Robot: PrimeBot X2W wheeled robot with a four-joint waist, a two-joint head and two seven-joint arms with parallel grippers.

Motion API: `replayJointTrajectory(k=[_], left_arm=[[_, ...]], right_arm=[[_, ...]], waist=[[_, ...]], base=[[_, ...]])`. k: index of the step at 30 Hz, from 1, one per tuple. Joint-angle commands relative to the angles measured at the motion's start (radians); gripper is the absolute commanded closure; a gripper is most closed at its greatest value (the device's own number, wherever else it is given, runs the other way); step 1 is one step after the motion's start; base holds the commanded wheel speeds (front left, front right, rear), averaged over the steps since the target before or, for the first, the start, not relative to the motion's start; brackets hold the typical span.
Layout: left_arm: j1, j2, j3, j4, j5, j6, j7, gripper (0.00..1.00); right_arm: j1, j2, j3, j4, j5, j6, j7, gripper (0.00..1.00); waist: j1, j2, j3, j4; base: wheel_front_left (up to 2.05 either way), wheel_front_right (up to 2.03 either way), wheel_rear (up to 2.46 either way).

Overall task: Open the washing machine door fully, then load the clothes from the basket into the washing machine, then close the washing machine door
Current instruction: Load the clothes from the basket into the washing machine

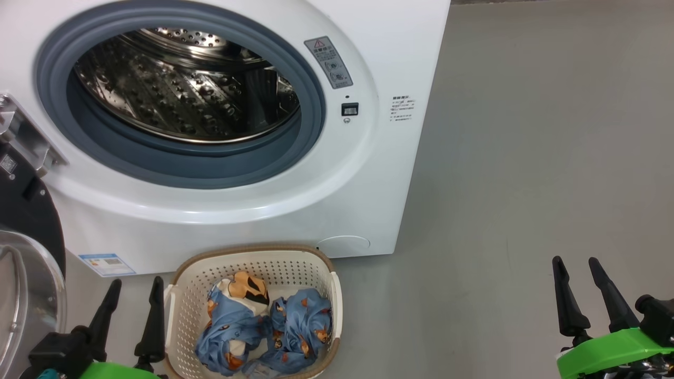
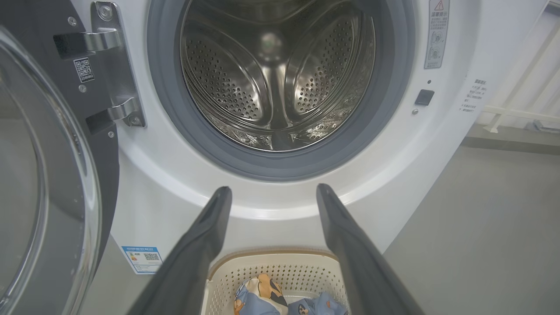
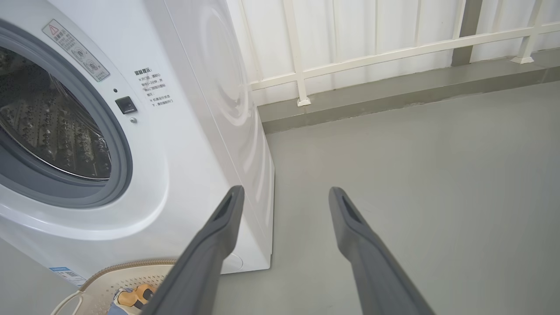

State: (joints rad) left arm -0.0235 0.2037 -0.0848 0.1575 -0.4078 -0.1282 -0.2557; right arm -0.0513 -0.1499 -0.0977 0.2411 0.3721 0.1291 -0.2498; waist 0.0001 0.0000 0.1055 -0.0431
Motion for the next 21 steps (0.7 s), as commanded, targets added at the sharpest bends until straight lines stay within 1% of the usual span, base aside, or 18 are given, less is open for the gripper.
replayJointTrajectory(k=[1,7,11,16,21], left_arm=[[-0.028,0.017,0.035,-0.022,0.002,-0.002,-0.006,0.0],[-0.031,0.003,0.027,0.001,0.009,-0.002,-0.006,0.0],[-0.043,-0.008,-0.001,0.031,0.006,-0.002,-0.006,0.0],[-0.075,-0.023,-0.031,0.115,0.022,-0.002,-0.006,0.0],[-0.144,-0.038,-0.042,0.216,0.034,-0.002,-0.006,0.0]], right_arm=[[-0.032,-0.006,0.021,-0.025,-0.004,0.002,-0.012,0.0],[-0.042,0.003,0.026,-0.031,-0.007,0.002,-0.012,0.0],[-0.056,0.011,0.029,-0.035,-0.008,0.002,-0.012,0.0],[-0.08,0.021,0.032,-0.041,-0.009,0.002,-0.012,0.0],[-0.114,0.034,0.034,-0.048,-0.015,0.002,-0.012,0.0]], waist=[[-0.0001,0.0,0.002,0.001],[-0.0001,0.0,0.025,0.004],[-0.0001,0.0,0.055,0.005],[-0.0001,0.0,0.11,0.005],[-0.0001,0.0,0.178,0.004]], base=[[0.0,0.0,0.0],[0.0,0.0,0.0],[0.0,0.0,0.0],[0.0,0.0,0.0],[0.0,0.0,0.0]])
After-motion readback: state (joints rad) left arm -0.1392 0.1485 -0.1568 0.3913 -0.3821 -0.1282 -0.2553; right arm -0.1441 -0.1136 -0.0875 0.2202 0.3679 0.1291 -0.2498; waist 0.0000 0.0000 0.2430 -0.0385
